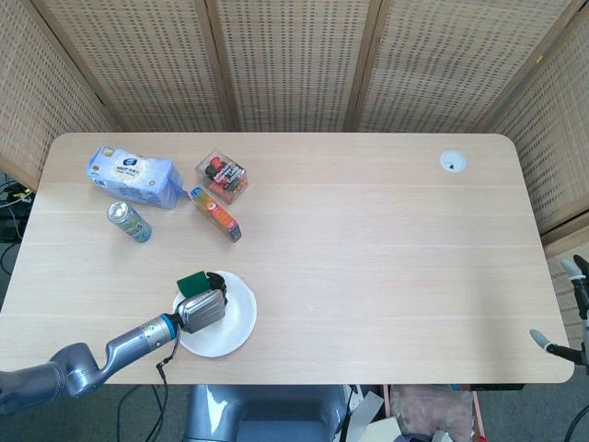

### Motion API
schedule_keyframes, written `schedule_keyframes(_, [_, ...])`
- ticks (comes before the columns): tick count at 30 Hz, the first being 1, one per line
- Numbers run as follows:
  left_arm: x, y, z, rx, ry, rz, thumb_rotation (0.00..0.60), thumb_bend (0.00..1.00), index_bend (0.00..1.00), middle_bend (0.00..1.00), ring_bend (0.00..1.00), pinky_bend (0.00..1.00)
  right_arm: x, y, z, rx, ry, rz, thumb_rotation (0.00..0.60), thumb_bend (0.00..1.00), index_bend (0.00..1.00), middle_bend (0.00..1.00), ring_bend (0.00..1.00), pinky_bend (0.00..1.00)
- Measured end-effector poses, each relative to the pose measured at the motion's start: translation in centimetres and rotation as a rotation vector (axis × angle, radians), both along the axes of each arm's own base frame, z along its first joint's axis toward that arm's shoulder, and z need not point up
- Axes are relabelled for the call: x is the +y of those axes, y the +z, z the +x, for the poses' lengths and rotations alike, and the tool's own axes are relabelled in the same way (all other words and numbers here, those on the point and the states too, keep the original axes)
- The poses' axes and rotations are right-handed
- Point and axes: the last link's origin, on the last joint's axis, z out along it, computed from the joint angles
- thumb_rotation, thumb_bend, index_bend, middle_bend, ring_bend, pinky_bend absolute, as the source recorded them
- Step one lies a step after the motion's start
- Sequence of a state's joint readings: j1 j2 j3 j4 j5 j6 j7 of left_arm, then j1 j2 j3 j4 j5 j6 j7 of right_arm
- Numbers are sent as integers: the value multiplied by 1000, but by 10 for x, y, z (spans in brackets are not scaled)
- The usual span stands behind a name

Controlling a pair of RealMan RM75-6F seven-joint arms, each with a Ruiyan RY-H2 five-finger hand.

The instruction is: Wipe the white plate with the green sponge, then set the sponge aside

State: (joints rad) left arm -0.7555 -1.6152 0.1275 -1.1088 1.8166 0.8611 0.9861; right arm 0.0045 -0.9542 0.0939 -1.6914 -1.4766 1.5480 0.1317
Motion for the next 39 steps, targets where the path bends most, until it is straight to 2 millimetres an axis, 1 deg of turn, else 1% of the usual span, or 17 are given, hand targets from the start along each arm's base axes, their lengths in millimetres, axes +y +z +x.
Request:
schedule_keyframes(6, [3,2,-4,5,0,16,600,388,730,647,460,428,0,0,0,-1,-1,1,600,0,0,0,0,0])
schedule_keyframes(12, [9,15,-1,-47,4,46,600,389,730,647,460,428,1,-1,1,-1,4,4,600,0,0,0,0,0])
schedule_keyframes(16, [9,17,5,-93,22,37,600,389,730,647,460,428,1,0,1,-2,3,2,600,0,0,0,0,0])
schedule_keyframes(18, [8,16,5,-97,25,29,600,389,730,647,460,428,1,0,1,-2,2,2,600,0,0,0,0,0])
schedule_keyframes(24, [5,0,-8,-44,58,5,600,389,730,647,460,427,0,-2,1,0,1,8,600,0,0,0,0,0])
schedule_keyframes(30, [5,-8,-15,-30,77,3,600,389,730,647,460,427,-1,-2,0,1,-1,11,600,0,0,0,0,0])
schedule_keyframes(35, [6,-7,-14,-55,87,3,600,388,730,647,460,428,-2,-2,0,0,-3,11,600,0,0,0,0,0])
schedule_keyframes(39, [8,-2,-5,-141,118,5,600,389,730,647,460,428,-1,-2,0,0,-1,9,600,0,0,0,0,0])
